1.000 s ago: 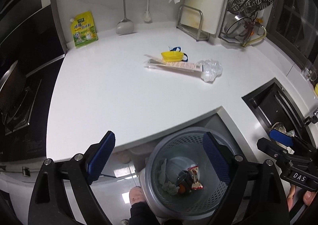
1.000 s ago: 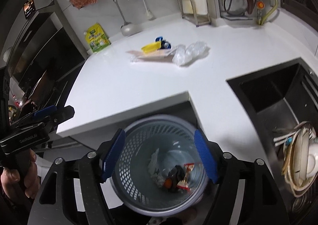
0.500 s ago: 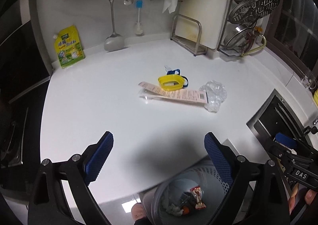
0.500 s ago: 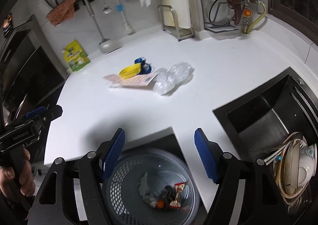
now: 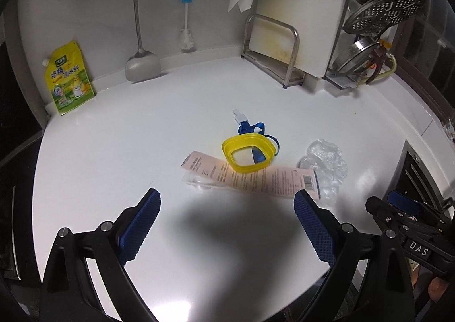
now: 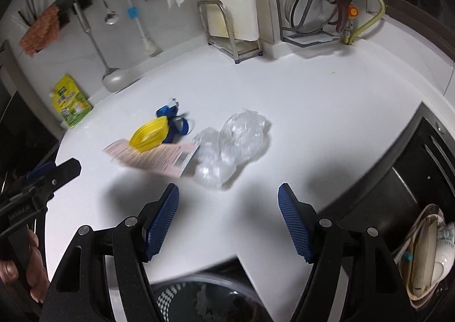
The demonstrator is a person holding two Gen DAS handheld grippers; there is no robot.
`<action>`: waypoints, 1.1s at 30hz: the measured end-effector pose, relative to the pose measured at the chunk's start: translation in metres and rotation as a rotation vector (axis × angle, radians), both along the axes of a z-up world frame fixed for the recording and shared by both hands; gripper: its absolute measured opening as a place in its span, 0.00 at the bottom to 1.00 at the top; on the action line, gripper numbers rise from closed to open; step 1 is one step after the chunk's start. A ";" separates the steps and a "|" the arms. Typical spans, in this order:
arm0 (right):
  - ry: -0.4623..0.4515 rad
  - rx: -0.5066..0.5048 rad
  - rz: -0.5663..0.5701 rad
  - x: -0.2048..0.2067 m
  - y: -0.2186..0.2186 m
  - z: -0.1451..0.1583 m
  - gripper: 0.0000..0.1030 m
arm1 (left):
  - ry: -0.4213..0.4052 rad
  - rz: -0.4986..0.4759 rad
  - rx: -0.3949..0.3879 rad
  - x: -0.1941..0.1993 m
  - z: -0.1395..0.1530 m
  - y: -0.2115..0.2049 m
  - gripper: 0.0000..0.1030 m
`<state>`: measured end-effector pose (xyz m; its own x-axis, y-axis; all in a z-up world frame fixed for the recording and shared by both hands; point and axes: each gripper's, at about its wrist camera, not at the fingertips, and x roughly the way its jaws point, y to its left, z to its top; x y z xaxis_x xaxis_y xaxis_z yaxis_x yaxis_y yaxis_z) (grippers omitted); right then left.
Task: Collect trash
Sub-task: 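Move both open tools back to the items on the counter, then grasp the clear plastic bag with the right tool while the left tool grasps the yellow lid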
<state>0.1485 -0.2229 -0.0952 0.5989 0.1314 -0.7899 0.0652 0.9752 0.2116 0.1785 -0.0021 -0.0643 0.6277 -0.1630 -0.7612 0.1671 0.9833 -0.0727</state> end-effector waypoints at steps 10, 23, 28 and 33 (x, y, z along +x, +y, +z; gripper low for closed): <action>0.050 0.004 -0.015 0.057 0.004 -0.026 0.67 | 0.020 -0.011 0.005 0.035 -0.018 -0.004 0.90; 0.148 -0.010 -0.033 0.091 0.007 -0.056 0.68 | 0.039 -0.011 0.006 0.048 -0.030 0.000 0.90; 0.160 -0.008 -0.021 0.092 0.008 -0.064 0.68 | 0.041 -0.015 0.005 0.048 -0.032 -0.002 0.90; 0.153 0.038 0.015 0.092 0.010 -0.066 0.44 | 0.045 -0.015 0.006 0.048 -0.034 -0.005 0.90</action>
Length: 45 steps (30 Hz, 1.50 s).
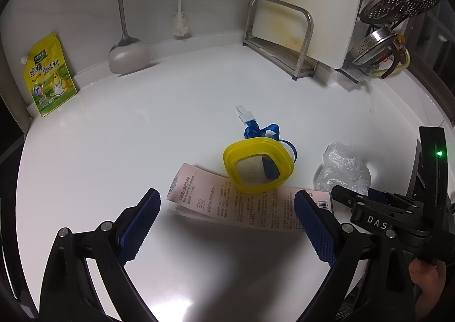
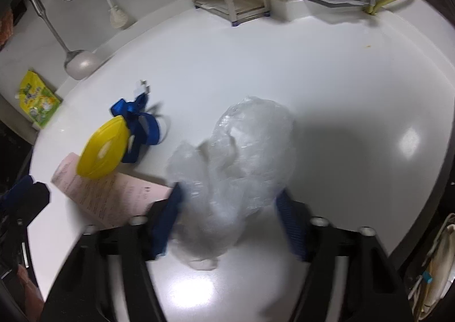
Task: Collect trash
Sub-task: 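Grasp the clear plastic bag with the right tool while the left tool grasps the yellow lid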
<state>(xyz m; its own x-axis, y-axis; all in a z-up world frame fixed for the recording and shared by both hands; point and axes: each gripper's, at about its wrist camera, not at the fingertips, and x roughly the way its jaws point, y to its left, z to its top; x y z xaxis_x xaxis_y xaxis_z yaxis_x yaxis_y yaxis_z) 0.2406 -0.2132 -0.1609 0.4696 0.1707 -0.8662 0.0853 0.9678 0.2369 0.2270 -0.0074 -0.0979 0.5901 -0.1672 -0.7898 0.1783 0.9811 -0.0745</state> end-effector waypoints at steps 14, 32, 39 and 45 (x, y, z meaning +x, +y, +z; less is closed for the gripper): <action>-0.116 0.034 -0.004 -0.020 -0.016 0.025 0.26 | 0.013 -0.012 -0.041 0.017 -0.004 -0.018 0.90; -0.157 0.034 -0.064 -0.057 -0.042 0.030 0.26 | 0.132 0.017 -0.055 0.061 -0.042 -0.036 0.90; -0.159 0.039 -0.074 -0.063 -0.045 0.030 0.26 | 0.137 0.007 -0.062 0.065 -0.048 -0.041 0.85; -0.160 0.041 -0.072 -0.066 -0.042 0.030 0.26 | 0.146 -0.021 -0.055 0.065 -0.051 -0.045 0.68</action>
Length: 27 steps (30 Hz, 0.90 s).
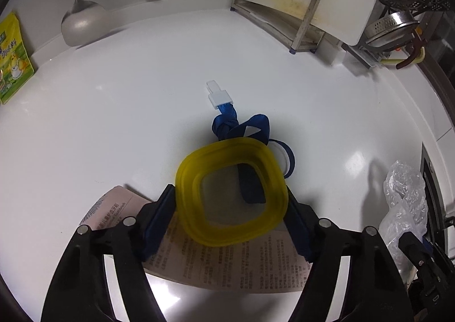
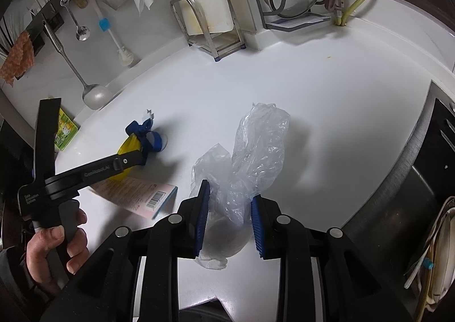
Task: Collect trash
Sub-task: 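Grasp the clear plastic bag with the right tool while the left tool grasps the yellow lid, then carry the yellow lid and plastic bag with both tools over the wastebasket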
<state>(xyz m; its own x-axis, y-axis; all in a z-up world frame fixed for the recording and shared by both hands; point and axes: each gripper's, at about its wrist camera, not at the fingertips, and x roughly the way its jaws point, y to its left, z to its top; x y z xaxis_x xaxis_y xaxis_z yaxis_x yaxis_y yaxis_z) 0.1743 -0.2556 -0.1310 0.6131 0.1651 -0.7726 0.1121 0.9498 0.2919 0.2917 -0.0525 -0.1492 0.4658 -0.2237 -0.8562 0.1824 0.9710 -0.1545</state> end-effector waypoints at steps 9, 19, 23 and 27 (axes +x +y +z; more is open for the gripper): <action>-0.002 -0.003 0.006 -0.007 0.004 0.001 0.26 | -0.064 0.007 -0.003 -0.006 0.022 0.010 0.67; -0.027 -0.012 0.002 -0.028 0.005 0.017 0.26 | -0.172 -0.014 0.024 -0.046 0.066 0.031 0.67; -0.030 -0.009 0.005 -0.043 0.004 0.025 0.26 | -0.204 -0.017 0.038 -0.074 0.083 0.041 0.67; -0.032 -0.009 0.026 -0.061 0.007 0.031 0.26 | -0.214 -0.003 0.046 -0.105 0.090 0.050 0.67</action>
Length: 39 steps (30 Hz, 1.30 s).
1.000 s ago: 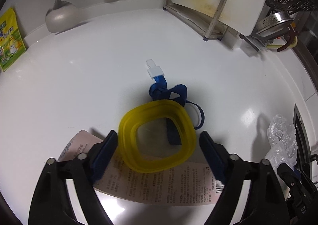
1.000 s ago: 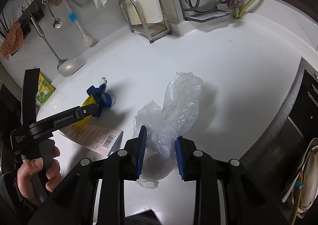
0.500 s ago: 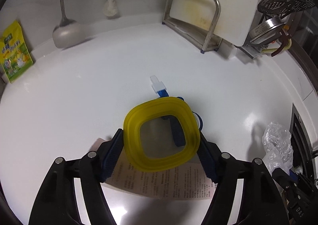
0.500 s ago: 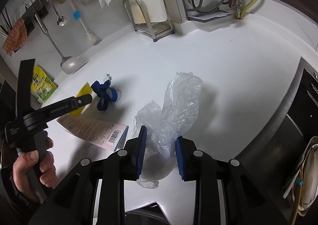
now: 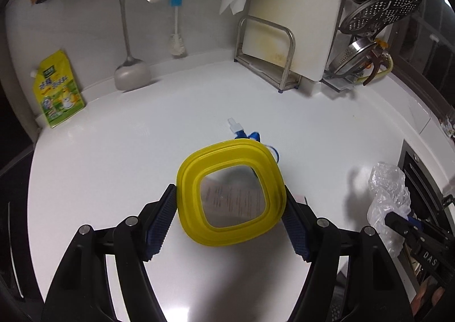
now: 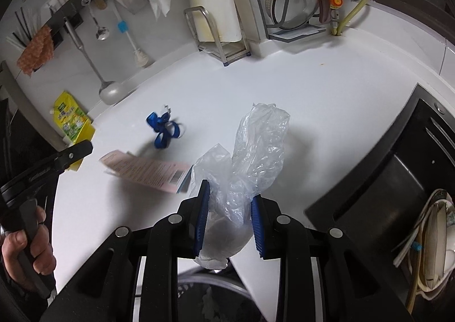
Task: Collect trash
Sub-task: 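Carry the yellow lid and plastic bag with both tools over the wastebasket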
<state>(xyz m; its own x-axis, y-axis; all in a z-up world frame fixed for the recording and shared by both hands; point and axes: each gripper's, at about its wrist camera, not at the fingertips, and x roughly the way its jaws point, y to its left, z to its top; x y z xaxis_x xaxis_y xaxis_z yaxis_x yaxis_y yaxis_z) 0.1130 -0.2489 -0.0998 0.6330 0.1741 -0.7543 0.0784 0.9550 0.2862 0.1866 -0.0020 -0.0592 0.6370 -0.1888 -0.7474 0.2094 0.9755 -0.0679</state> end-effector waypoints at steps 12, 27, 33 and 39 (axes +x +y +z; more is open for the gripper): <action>0.021 -0.009 0.135 -0.068 0.019 0.008 0.26 | 0.024 0.006 0.017 -0.108 0.002 -0.002 0.67; 0.071 -0.028 0.275 -0.145 0.015 0.000 0.26 | 0.017 0.061 0.036 -0.202 -0.004 -0.022 0.67; 0.086 -0.049 0.319 -0.167 0.014 -0.004 0.26 | 0.044 0.071 0.027 -0.228 -0.018 -0.032 0.67; 0.121 -0.052 0.350 -0.181 0.012 -0.018 0.26 | 0.095 0.068 0.022 -0.242 -0.037 -0.043 0.67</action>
